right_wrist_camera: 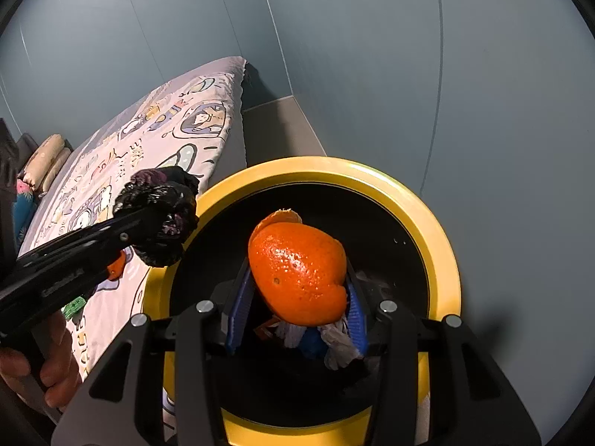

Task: Collect trash
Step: 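Carry the black bag and orange peel in both grippers over the yellow bin, then open both grippers to drop the black bag and orange peel into the bin, then move both grippers back to the bed toward the foam net and orange peel, then grasp the lavender foam net with the left gripper while the right gripper grasps an orange peel, then carry the foam net and orange peel in both grippers over the yellow bin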

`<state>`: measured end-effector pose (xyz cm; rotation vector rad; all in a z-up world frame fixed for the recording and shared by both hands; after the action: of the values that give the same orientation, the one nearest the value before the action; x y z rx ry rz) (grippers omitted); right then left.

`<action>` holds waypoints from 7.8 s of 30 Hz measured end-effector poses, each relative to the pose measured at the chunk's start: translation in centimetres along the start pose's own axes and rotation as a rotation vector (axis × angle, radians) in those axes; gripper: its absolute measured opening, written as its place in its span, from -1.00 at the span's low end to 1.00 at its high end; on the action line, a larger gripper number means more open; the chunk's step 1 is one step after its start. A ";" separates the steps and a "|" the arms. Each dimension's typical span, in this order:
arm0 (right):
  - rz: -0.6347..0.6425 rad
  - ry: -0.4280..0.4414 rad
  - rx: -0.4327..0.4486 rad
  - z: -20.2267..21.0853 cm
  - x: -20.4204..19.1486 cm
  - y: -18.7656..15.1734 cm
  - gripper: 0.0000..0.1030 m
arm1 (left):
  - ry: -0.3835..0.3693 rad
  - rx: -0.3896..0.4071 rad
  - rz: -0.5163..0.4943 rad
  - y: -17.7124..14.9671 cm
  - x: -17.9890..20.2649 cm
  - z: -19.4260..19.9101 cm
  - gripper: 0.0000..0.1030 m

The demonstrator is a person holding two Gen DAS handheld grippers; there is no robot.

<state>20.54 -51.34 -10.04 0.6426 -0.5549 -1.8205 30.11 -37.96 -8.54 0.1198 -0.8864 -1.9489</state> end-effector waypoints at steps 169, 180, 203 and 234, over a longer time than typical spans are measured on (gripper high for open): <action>0.435 0.210 -0.117 -13.5 -31.5 -2.4 -0.28 | 0.346 0.181 0.545 -4.8 -36.0 7.8 -0.52; 0.350 0.216 -0.056 -9.5 -28.4 -1.2 -0.28 | 0.310 0.218 0.539 -8.1 -33.8 12.5 -0.52; 0.350 0.285 0.025 -0.6 -27.4 -2.0 -0.28 | 0.248 0.240 0.403 -14.1 -27.5 21.3 -0.52; 0.253 0.115 0.265 11.3 -14.2 3.1 -0.28 | 0.193 0.422 -0.005 -5.3 -8.5 28.5 -0.52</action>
<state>19.13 -38.12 2.69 0.8113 -0.7710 -1.4764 18.73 -14.51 6.69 0.5468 -1.1541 -1.6953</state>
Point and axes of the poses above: each gripper's, at about its wrist camera, not at the fingertips, and z roughly against the way its jaws point, x to its right, y to its top, the point moved 4 cm from there along -z, roughly the way its jaws point, and after that the axes turned 5 degrees about z, right-handed, at the moved point
